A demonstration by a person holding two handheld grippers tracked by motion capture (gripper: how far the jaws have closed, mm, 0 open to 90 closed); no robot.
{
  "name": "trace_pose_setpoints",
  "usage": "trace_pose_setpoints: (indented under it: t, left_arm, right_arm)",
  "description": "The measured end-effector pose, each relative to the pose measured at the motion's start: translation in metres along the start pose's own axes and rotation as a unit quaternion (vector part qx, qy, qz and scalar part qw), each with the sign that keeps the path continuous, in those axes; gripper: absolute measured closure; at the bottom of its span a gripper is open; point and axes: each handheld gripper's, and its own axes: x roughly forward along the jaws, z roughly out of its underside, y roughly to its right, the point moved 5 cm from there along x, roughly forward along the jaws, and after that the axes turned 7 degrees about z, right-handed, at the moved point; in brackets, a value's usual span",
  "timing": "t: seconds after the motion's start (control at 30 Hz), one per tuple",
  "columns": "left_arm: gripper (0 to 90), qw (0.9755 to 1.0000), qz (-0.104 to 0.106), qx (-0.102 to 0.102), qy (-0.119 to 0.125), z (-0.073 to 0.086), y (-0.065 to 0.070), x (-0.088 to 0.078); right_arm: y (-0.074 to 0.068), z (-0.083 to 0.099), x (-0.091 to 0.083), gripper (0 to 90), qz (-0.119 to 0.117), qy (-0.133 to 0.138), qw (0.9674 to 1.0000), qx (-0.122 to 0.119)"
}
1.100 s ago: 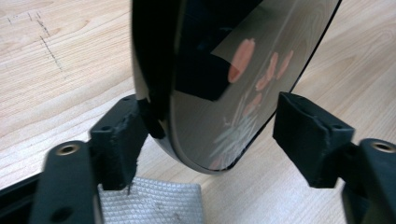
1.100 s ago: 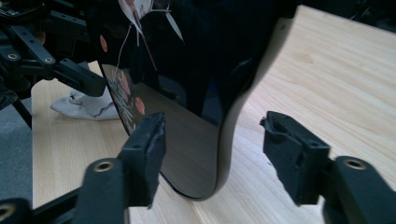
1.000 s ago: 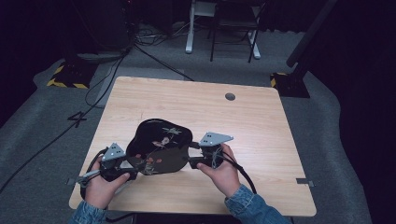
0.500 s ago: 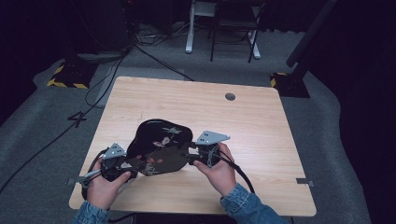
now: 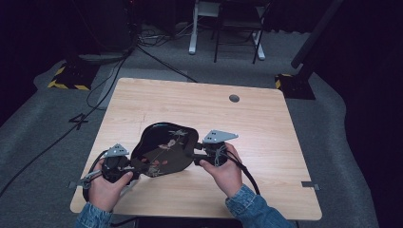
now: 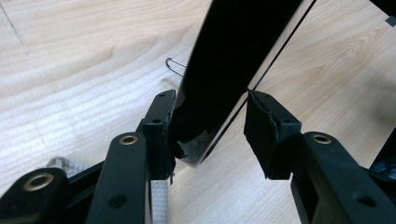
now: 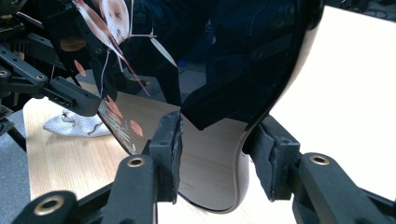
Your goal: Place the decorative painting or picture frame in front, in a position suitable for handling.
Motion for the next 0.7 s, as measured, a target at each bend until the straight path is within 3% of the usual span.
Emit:
trace_pose_setpoints:
  t: [0.3, 0.57, 0.7]
  left_arm:
    - [54.7, 0.9997, 0.013, 0.021, -0.001, -0.026, 0.018, 0.012]
    - [54.7, 0.9988, 0.025, 0.041, -0.012, -0.049, 0.035, 0.035]
    - [54.7, 0.9981, 0.03, 0.051, -0.019, -0.064, 0.046, 0.054]
  right_arm:
    - [0.015, -0.006, -0.028, 56.6, 0.021, 0.014, 0.9997, 0.007]
    - [0.036, -0.001, -0.052, 56.3, 0.041, 0.023, 0.9987, 0.021]
    - [0.055, 0.006, -0.071, 55.7, 0.06, 0.036, 0.9971, 0.031]
